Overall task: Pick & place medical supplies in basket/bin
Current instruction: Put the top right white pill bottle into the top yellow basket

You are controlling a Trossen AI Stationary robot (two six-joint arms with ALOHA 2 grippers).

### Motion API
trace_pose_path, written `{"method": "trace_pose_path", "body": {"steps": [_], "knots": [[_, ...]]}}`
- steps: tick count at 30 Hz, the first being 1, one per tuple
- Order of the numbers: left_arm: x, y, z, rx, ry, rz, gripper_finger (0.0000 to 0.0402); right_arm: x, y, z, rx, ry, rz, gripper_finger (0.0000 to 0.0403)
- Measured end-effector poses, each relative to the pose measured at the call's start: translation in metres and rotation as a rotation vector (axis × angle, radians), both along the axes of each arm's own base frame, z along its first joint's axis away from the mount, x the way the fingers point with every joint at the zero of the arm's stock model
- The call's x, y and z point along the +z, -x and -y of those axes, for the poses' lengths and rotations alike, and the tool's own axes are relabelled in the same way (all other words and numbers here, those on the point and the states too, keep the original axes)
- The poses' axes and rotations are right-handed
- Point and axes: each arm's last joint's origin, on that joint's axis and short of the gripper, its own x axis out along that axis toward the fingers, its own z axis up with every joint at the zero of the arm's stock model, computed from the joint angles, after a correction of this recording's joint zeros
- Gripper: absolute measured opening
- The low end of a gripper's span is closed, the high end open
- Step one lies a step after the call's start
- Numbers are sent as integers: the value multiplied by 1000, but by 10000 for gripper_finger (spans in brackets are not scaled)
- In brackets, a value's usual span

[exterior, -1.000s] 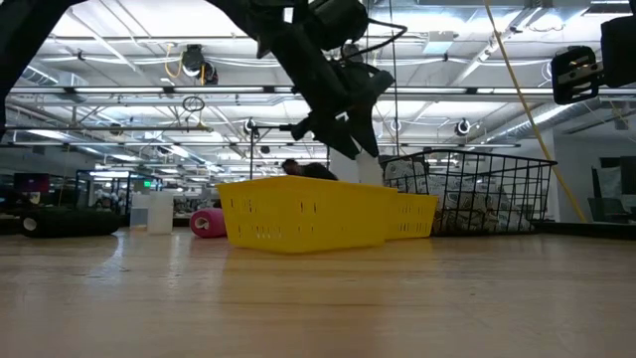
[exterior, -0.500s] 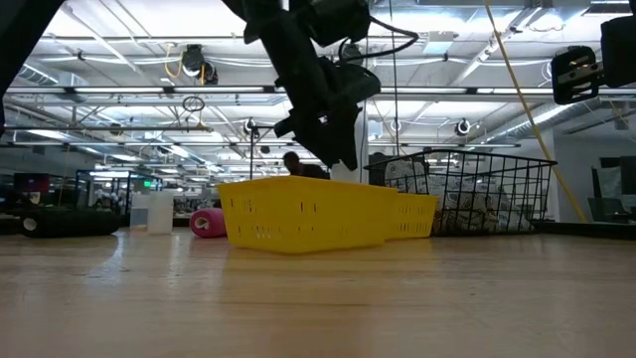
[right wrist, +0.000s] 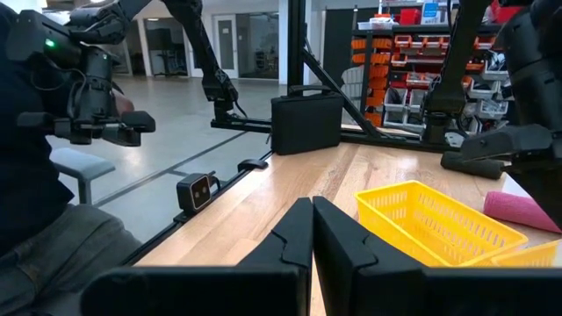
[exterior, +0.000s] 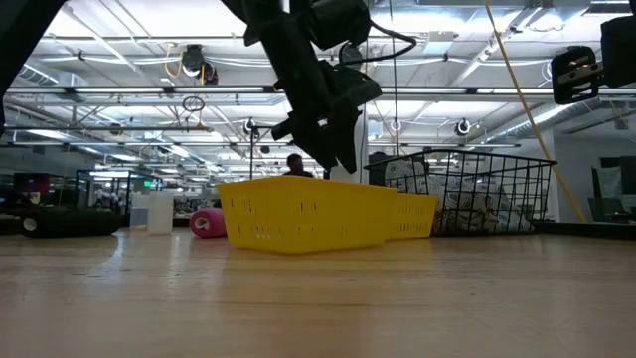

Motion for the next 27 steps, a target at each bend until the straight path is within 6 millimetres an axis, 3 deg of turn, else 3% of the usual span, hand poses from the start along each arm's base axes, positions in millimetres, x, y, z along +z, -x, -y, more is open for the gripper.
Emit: {"method": "trace_pose_path", "body": {"steps": [11, 22, 27], "knots": [[-26, -6, -2, 22, 24, -50, 154, -1, 0, 0, 0, 5, -6, 0], [-25, -6, -1, 18, 40, -46, 156, 0, 0, 0, 0, 1, -1, 0], [-25, -6, -1, 28, 48, -42, 182, 0, 0, 0, 0, 1, -1, 0]]}}
